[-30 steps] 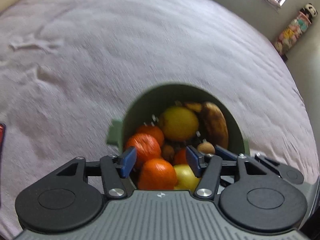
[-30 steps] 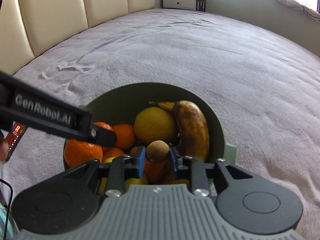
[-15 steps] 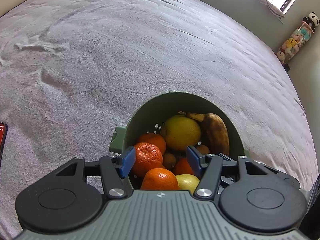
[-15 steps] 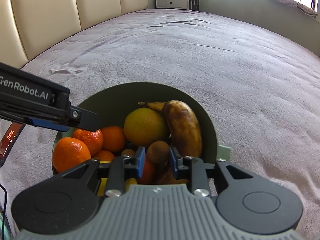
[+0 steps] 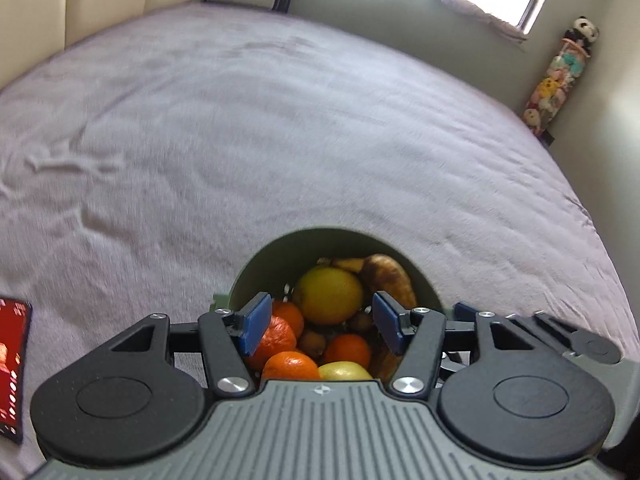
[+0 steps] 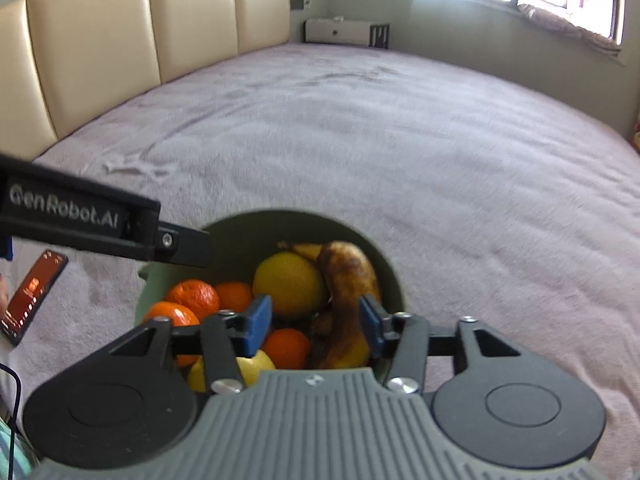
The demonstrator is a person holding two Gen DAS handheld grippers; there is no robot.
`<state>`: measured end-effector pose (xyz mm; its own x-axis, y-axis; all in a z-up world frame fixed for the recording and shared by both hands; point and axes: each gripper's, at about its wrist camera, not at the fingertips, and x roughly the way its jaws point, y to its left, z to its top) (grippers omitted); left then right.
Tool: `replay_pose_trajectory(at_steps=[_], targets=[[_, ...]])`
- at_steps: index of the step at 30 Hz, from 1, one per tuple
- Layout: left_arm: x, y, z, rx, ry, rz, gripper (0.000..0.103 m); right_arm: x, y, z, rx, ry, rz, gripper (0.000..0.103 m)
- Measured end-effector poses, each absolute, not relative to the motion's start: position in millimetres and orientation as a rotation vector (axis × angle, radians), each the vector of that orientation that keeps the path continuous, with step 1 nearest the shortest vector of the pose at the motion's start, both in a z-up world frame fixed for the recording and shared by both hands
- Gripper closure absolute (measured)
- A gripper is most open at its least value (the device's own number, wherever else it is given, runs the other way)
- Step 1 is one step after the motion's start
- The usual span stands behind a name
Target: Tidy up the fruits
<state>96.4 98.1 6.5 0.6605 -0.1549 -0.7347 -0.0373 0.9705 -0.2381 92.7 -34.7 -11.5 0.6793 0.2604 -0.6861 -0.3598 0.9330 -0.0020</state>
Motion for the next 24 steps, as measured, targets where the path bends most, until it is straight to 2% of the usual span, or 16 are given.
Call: replay_pose_trajectory(at_steps=[2, 7, 11, 18, 24], targets=[[89, 92, 16, -0.203, 0.806, -0.07, 0.034, 86, -39, 1, -0.135, 0.73, 0.315, 0.034], [66, 75, 42, -0.079, 0.665, -0.062, 0.026, 71, -53, 30, -0.121, 0.699, 0.221, 0.019], [48, 57, 60, 0.025, 0.538, -0.038, 0.015, 53, -68, 51, -0.113, 0.673, 0.16, 0.009], [23, 36, 70, 0.137, 0.451, -0.038, 0.013, 14, -87, 66, -0.078, 0.655, 0.105, 0.004], [12, 29, 54, 0.159, 0.514, -0.057, 0.012, -16, -96, 62, -0.055, 0.682, 0.077, 0.004]])
